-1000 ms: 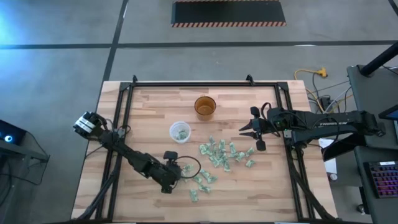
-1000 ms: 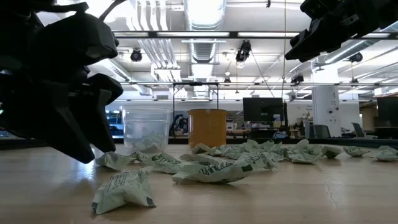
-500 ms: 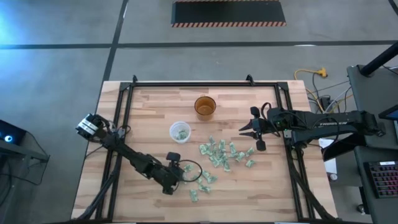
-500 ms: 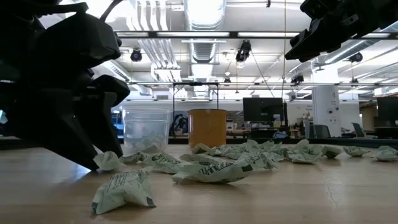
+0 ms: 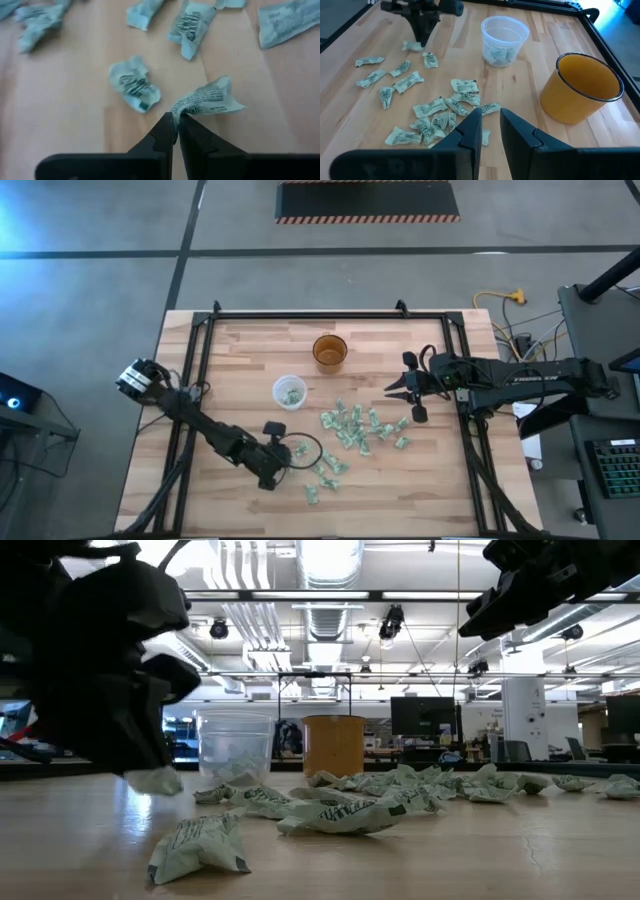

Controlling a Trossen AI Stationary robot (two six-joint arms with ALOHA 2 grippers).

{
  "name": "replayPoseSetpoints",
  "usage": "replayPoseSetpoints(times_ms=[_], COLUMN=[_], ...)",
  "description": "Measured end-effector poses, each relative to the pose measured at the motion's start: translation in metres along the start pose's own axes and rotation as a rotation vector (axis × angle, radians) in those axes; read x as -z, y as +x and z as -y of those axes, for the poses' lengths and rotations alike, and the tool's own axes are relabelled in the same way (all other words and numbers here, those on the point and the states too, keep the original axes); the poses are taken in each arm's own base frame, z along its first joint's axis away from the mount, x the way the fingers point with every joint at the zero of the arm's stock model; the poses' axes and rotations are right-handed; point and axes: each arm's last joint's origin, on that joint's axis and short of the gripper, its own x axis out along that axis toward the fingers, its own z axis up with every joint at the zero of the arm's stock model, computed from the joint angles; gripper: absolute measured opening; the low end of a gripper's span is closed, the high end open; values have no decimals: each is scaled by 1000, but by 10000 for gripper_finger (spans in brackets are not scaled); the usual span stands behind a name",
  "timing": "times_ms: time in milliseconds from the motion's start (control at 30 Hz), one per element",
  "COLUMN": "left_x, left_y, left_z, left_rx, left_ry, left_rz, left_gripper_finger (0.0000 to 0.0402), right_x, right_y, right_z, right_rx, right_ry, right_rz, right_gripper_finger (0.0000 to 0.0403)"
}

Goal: Pick and place Stevia / Truvia into bins
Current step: Put the stevia packet into the transparent bin

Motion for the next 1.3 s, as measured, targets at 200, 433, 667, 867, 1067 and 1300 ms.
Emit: replayPoseSetpoints(times_ms=[200, 433, 667, 867, 1067, 1300], left_x=[-2, -7, -9, -10, -10, -10], left_y=[-25, -57, -63, -46, -42, -42], left_z=[-10, -31, -64, -92, -103, -103], left_rx=[-182, -595, -872, -799, -807, -803], left_ry=[-47, -36, -15, -24, -36, 3], left_rz=[33, 178, 178, 36, -9, -23], left_gripper_finger=[3, 2, 2, 2, 2, 78], right_x=[1, 1, 3, 1, 3, 4], right_y=[0, 0, 2, 2, 3, 3], right_z=[0, 0, 0, 0, 0, 0], right_rx=[0, 0, 1, 5, 4, 4], right_ry=[-3, 3, 6, 2, 0, 2], right_rz=[-1, -1, 7, 39, 33, 31], right_gripper_finger=[59, 59, 59, 59, 59, 59])
